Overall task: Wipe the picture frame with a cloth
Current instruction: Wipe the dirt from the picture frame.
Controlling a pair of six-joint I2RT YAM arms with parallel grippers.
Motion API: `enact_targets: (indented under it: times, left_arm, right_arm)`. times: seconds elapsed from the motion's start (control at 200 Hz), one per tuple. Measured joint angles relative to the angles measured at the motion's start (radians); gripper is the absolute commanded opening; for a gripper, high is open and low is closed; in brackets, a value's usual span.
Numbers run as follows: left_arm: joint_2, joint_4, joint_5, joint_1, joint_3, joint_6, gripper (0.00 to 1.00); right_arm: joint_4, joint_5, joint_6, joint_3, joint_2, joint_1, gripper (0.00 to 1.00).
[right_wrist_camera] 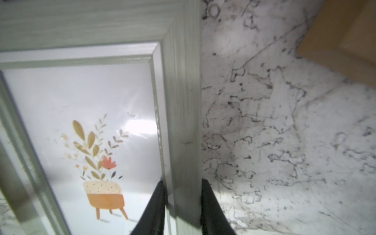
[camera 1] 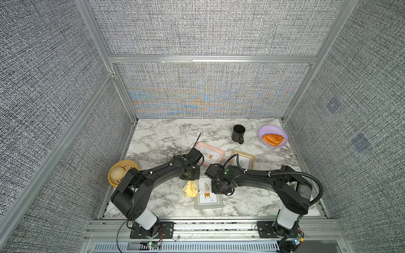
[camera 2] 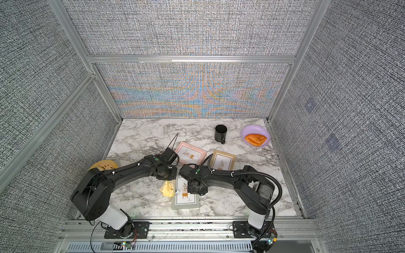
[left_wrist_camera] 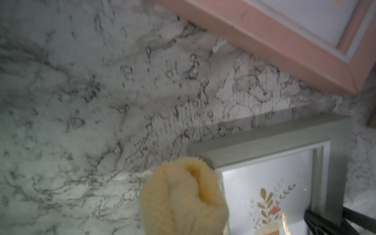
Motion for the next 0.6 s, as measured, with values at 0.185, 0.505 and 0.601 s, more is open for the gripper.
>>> enact_targets:
  times: [0.185,0.505,0.601]
  left_arm:
    - [-0.030,0.029,0.018,-0.010,-0.030,0.016,0.00]
    - [-0.277,0.042,0.089,-0.119,-0.320,-0.053,0.00]
    - [-0.341,0.039,0.115,-0.175,-0.389,-0.096,0.00]
  right_arm:
    - [-0.001,0.000,0.001,0.001,0.002,0.000,0.11]
    - [-0.002,0.000,0.007,0.000,0.007,0.000,0.11]
    - [0.001,0.000,0.008,-0.002,0.011,0.000,0.11]
